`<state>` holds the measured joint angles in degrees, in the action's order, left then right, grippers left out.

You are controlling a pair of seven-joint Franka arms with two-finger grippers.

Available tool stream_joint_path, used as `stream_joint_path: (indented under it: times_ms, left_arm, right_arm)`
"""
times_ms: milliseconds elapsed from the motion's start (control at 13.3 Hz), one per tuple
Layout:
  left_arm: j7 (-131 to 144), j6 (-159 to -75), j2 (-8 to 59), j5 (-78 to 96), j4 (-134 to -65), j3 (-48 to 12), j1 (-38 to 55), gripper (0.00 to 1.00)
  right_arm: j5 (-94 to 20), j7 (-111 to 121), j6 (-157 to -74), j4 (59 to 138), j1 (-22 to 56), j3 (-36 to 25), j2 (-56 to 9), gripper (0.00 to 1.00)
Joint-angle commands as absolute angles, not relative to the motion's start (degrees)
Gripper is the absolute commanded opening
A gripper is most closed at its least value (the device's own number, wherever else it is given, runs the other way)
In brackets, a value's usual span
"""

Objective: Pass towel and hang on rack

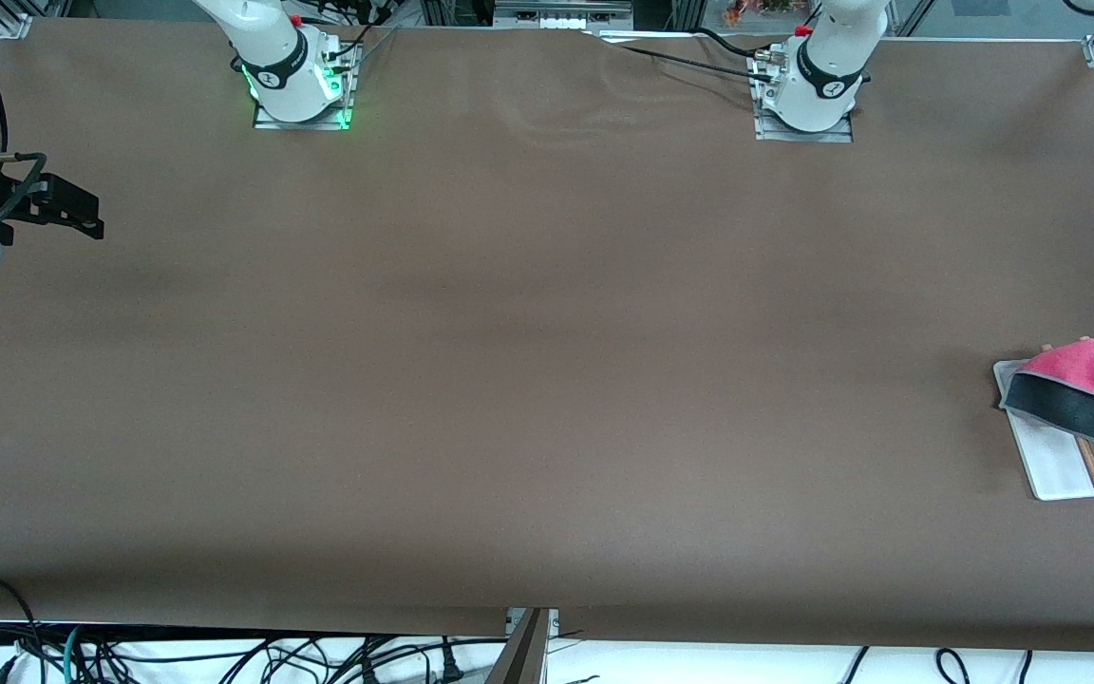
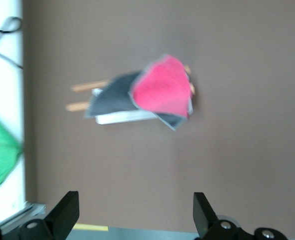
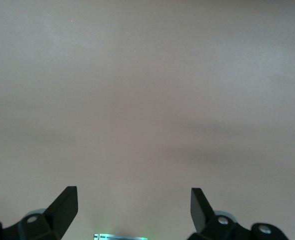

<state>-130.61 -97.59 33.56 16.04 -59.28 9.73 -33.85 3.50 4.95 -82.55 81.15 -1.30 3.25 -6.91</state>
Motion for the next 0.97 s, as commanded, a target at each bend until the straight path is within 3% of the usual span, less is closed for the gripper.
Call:
stream_joint_path:
  times_ms: [0, 525, 900]
  left_arm:
    - [-117.73, -98.09, 23.84, 14.86, -69.25, 9.93, -29.63, 1.00]
    - [-110.31, -98.70, 21.89, 6.68, -69.00, 8.97, -22.15, 1.00]
    - [-93.91, -101.43, 10.65, 3.26, -79.79, 8.26, -18.11, 1.00]
  right_arm:
    - [2.99, 4.66, -82.53, 80.42, -1.32, 3.25, -7.03, 1.00]
    - [2.99, 4.66, -82.53, 80.42, -1.32, 3.25, -7.03, 1.00]
    - [2.90, 4.66, -82.53, 80.42, -1.32, 3.25, -7.12, 1.00]
